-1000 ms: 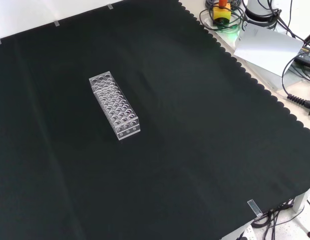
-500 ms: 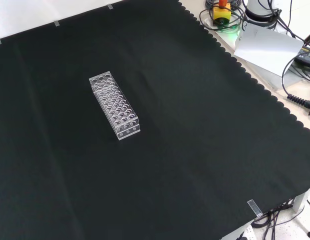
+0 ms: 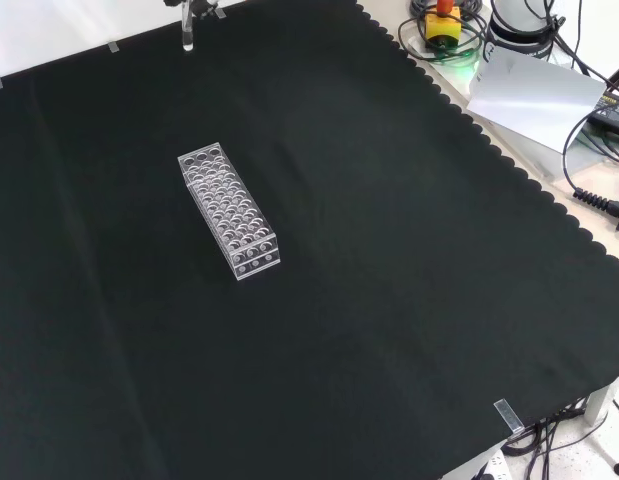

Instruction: Shake the test tube.

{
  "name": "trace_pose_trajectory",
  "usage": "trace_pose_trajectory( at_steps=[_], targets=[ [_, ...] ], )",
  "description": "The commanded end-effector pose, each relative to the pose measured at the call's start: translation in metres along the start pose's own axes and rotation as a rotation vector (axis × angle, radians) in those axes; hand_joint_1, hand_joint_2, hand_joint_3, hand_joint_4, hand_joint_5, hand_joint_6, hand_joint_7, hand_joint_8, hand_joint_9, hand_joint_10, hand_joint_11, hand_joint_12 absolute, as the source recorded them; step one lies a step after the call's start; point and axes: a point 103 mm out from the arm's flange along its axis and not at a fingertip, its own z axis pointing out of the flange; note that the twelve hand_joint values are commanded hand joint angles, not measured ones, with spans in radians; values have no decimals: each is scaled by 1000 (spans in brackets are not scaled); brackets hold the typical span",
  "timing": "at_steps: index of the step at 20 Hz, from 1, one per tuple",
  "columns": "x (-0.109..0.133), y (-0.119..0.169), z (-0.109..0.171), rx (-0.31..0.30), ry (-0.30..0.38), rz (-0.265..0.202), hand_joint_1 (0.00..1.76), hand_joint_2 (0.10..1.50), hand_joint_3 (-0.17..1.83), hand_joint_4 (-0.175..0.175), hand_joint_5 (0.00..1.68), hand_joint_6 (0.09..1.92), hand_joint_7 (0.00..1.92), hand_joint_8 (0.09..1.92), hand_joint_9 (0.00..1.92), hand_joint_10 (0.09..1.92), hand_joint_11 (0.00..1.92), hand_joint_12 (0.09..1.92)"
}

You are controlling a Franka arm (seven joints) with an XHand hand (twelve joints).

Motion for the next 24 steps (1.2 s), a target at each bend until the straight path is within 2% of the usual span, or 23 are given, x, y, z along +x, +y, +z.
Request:
trace_pose_trajectory(
  at_steps=[1, 6, 13, 18, 24],
  targets=[
    [57, 19, 26, 39, 185, -79, 1433, 701, 483, -175, 1316, 306, 1498, 429, 1321, 507, 1145, 948],
    [66, 19, 24, 37, 194, -91, 1433, 701, 483, -175, 1317, 305, 1498, 429, 1322, 507, 1145, 949],
    [40, 20, 19, 30, 153, -58, 1433, 702, 482, -175, 1317, 304, 1499, 427, 1322, 506, 1145, 949],
    [7, 20, 14, 21, 101, -1, 1433, 702, 481, -175, 1317, 303, 1500, 425, 1322, 505, 1145, 949],
    [-52, 15, 5, 17, 15, 91, 1433, 702, 481, -175, 1318, 302, 1500, 424, 1322, 504, 1145, 949]
  ],
)
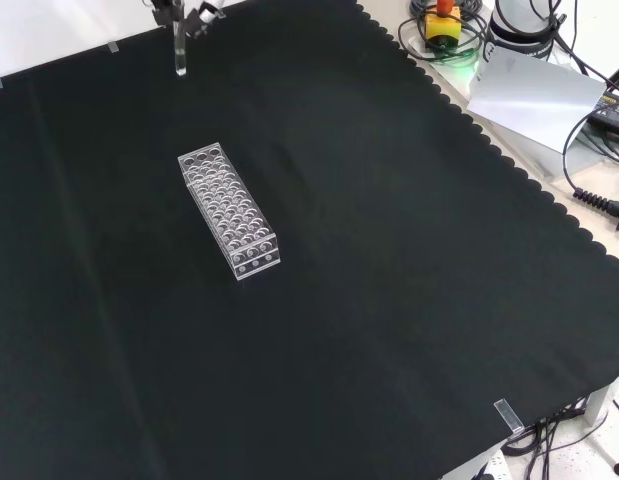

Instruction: Shake the test tube.

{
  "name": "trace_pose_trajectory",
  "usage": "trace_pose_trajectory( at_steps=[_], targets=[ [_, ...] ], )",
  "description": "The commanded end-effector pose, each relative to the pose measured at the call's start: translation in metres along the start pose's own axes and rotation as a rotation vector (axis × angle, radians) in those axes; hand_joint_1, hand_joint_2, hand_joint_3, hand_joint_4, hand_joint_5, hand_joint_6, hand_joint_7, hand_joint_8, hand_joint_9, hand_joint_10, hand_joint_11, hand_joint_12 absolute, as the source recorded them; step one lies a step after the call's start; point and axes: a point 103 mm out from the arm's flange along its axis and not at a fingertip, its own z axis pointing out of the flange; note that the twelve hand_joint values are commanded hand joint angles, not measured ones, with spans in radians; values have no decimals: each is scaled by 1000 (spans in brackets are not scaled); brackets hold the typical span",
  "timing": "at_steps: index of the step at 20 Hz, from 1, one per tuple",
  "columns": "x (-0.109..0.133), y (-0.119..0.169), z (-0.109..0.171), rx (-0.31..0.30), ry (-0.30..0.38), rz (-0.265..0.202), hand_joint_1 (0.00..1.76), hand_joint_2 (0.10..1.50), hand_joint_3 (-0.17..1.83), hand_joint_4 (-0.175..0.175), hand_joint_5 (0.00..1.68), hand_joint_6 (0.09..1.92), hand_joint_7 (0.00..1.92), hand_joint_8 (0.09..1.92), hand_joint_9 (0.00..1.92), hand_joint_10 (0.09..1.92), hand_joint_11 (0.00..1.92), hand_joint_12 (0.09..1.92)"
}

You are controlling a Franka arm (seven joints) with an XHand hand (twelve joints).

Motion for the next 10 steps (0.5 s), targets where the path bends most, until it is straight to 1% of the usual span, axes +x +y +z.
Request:
trace_pose_trajectory(
  at_steps=[1, 3, 6, 8, 10],
  targets=[
    [-70, -4, -15, -10, -87, 119, 1433, 702, 481, -175, 1318, 302, 1500, 424, 1323, 504, 1145, 949],
    [-88, -6, -22, -19, -108, 156, 1433, 702, 480, -175, 1318, 302, 1500, 424, 1323, 503, 1145, 950],
    [-112, -8, -32, -33, -120, 215, 1433, 702, 480, -175, 1319, 301, 1500, 424, 1323, 503, 1145, 950],
    [-119, -8, -35, -37, -123, 233, 1433, 702, 480, -175, 1319, 301, 1501, 423, 1323, 503, 1145, 950],
    [-118, -9, -34, -36, -118, 232, 1433, 703, 480, -175, 1319, 300, 1501, 423, 1323, 503, 1145, 950]
  ],
)
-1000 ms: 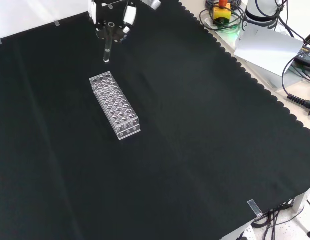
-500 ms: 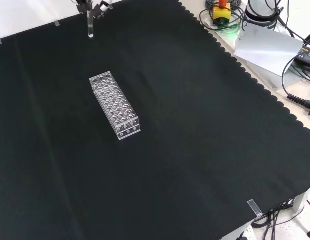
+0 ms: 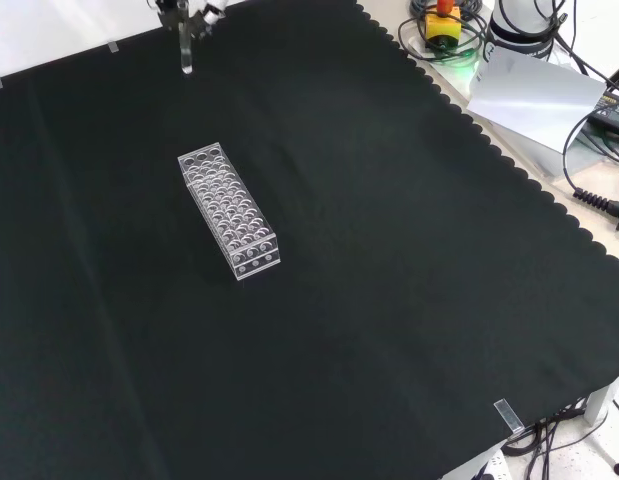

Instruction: Shake the test tube.

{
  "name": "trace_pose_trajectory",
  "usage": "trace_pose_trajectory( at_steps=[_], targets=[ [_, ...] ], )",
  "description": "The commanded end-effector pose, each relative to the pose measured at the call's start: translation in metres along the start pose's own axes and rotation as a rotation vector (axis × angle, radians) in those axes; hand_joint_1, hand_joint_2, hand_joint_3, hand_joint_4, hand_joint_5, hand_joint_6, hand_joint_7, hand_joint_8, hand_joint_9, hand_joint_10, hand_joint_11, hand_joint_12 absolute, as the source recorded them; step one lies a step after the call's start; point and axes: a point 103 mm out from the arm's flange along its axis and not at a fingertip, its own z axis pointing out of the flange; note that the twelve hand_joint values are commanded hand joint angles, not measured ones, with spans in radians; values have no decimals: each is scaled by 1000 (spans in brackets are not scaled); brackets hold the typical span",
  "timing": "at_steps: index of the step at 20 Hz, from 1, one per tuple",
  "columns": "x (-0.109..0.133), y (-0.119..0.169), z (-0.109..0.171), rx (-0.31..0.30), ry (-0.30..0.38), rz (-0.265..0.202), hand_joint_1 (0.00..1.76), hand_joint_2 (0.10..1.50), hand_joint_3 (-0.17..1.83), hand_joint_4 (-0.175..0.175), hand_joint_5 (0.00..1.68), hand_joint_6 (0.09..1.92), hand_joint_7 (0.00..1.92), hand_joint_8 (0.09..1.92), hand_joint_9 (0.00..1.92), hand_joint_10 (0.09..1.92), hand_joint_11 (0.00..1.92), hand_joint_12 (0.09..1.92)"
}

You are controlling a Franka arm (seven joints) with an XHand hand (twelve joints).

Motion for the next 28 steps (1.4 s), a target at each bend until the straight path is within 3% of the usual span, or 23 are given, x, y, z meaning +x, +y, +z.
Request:
trace_pose_trajectory(
  at_steps=[1, 12, 28],
  targets=[
    [-121, -7, -42, -67, -58, 254, 1433, 703, 479, -175, 1319, 300, 1501, 422, 1323, 503, 1145, 950],
    [-58, 0, -18, -46, 6, 119, 1433, 703, 479, -175, 1320, 298, 1503, 420, 1322, 501, 1144, 951],
    [-9, 5, -4, -18, 70, 26, 1433, 703, 477, -175, 1321, 297, 1504, 417, 1323, 499, 1144, 952]
  ],
)
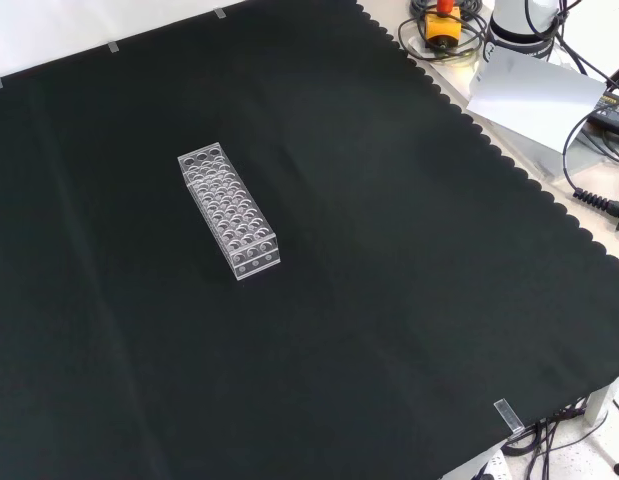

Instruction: Shake the test tube.

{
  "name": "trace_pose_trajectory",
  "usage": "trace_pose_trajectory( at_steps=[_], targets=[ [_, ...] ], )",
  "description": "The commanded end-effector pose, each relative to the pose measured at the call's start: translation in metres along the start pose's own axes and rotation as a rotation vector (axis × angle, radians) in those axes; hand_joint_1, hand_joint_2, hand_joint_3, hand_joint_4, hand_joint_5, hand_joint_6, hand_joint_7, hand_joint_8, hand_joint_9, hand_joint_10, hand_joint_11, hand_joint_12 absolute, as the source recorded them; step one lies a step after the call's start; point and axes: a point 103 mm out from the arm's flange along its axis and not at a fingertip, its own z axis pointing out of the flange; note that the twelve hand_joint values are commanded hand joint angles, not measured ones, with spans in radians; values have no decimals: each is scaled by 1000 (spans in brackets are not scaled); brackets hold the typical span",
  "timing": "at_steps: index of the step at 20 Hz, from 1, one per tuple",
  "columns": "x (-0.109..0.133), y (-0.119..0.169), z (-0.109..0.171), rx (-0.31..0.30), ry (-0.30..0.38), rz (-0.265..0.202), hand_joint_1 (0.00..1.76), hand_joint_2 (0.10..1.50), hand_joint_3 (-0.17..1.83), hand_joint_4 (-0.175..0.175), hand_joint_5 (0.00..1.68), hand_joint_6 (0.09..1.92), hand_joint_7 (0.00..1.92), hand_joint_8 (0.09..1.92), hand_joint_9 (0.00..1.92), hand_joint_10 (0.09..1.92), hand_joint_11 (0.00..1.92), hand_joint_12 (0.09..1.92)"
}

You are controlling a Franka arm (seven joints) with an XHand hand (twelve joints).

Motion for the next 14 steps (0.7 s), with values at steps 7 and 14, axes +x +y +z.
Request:
trace_pose_trajectory(
  at_steps=[7, 14],
  targets=[
    [261, -115, 81, 167, 71, -518, 1433, 704, 477, -175, 1321, 297, 1505, 415, 1323, 498, 1143, 953],
    [286, -133, 94, 204, 101, -569, 1433, 703, 477, -175, 1322, 296, 1506, 412, 1323, 498, 1143, 955]
  ],
)
